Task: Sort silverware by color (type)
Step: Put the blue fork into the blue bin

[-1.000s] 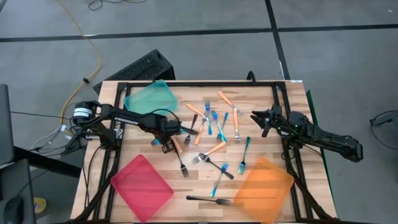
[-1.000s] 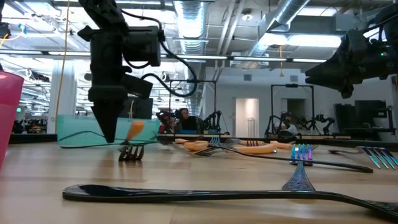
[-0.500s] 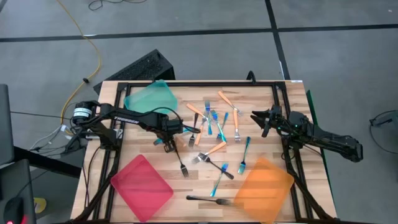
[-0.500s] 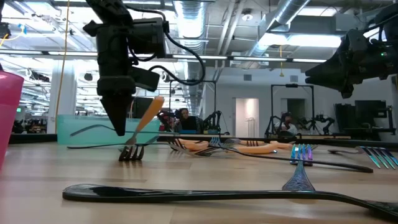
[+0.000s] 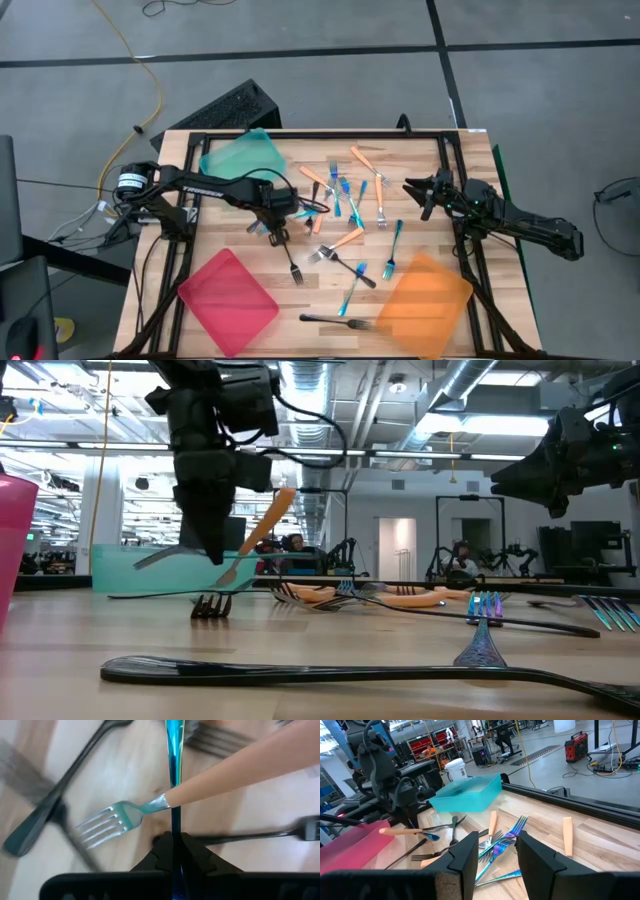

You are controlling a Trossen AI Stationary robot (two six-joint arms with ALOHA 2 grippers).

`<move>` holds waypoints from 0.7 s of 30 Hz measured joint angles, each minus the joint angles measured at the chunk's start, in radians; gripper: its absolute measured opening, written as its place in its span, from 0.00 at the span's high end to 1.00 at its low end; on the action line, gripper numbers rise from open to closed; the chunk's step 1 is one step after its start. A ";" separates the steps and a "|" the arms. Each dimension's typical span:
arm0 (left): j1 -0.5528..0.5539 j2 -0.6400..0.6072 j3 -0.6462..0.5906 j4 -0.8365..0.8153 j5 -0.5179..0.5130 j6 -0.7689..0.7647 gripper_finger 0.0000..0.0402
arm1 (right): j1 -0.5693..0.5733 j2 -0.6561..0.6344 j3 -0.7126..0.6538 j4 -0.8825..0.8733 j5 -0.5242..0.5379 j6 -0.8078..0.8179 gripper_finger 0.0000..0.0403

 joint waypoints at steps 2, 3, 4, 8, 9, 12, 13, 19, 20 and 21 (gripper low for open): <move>0.000 0.000 0.001 0.025 0.035 0.000 1.00 | 0.000 0.000 0.000 0.000 0.000 0.000 0.62; 0.000 0.000 0.001 0.037 0.052 0.000 1.00 | 0.000 0.000 0.000 0.000 0.000 0.000 0.62; 0.000 0.000 0.001 0.045 0.069 0.000 1.00 | 0.000 0.000 0.000 0.000 0.000 0.000 0.62; 0.000 0.000 0.001 0.069 0.104 0.000 1.00 | 0.000 0.000 0.000 0.000 0.000 0.001 0.62; 0.000 0.000 0.001 0.074 0.109 -0.001 1.00 | 0.000 0.000 0.000 0.000 0.000 0.001 0.62; 0.000 -0.001 0.001 0.089 0.125 0.000 1.00 | 0.000 0.000 0.000 0.000 0.000 0.002 0.62; 0.000 -0.001 0.001 0.089 0.129 0.000 1.00 | 0.000 0.000 0.000 0.000 0.000 0.002 0.62; 0.000 -0.001 0.001 0.108 0.125 0.000 1.00 | 0.000 0.000 0.000 0.000 0.000 0.003 0.62; 0.000 -0.001 0.001 0.107 0.116 0.000 1.00 | 0.000 0.000 0.000 0.000 0.000 0.003 0.62; 0.000 -0.001 0.001 0.106 0.104 0.000 1.00 | 0.000 0.000 0.000 0.000 0.000 0.003 0.62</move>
